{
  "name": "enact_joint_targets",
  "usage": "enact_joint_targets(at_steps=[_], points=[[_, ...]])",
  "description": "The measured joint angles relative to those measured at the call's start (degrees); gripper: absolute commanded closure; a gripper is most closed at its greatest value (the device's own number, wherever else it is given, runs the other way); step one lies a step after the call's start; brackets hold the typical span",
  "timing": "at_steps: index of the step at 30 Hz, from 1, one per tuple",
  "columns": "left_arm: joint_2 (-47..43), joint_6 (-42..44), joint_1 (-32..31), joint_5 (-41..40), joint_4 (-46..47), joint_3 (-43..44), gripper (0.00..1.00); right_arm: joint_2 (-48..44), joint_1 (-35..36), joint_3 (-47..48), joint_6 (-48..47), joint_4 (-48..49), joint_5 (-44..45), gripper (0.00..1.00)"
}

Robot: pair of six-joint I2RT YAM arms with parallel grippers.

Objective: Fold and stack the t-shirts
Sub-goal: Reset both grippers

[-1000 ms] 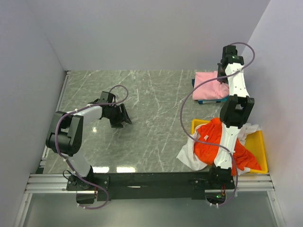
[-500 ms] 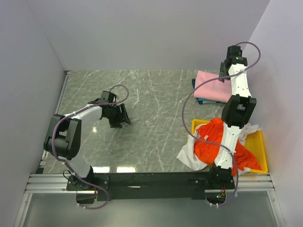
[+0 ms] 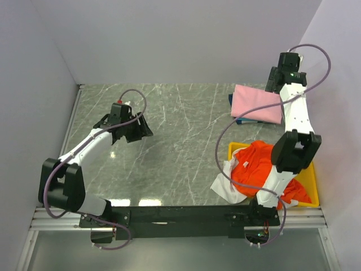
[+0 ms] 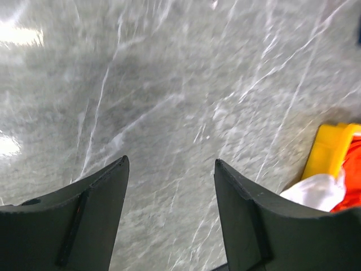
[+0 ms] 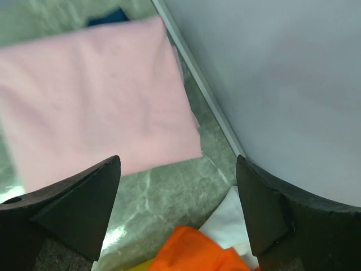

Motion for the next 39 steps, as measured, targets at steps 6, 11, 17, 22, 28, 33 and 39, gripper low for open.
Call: enact_joint_targets(at_steps=[6, 11, 17, 22, 28, 33, 39], points=[[-5.35, -1.31, 0.00, -3.08, 1.75, -0.17, 0.32, -14.38, 3.74, -8.92, 0.63, 5.49, -4.55, 0.11], [-11.15, -2.19, 0.00, -6.47, 3.52, -2.21, 0.32, -25.05, 7.80, -23.10, 2.80, 9.62, -13.03, 0.12], [-17.38, -2.23, 0.00, -9.62, 5.46, -5.33, 0.31, -34.51, 16.11, -43.41, 8.00, 16.17, -23.02, 0.12], [-20.11, -2.16, -0.02, -10.84, 6.54, -7.63, 0.30, -40.89, 22.82, -58.27, 16.79, 23.15, -31.39, 0.12], [-22.60, -2.14, -0.11, -11.89, 7.50, -9.60, 0.30, -43.69, 28.13, -66.36, 24.48, 30.12, -33.22, 0.12], [-25.14, -2.14, -0.11, -12.37, 8.63, -11.02, 0.29, -43.91, 31.36, -67.71, 27.06, 32.15, -32.00, 0.12], [-26.27, -1.88, -0.11, -12.41, 9.97, -12.35, 0.29, -45.31, 32.13, -68.85, 27.76, 32.50, -28.48, 0.13]])
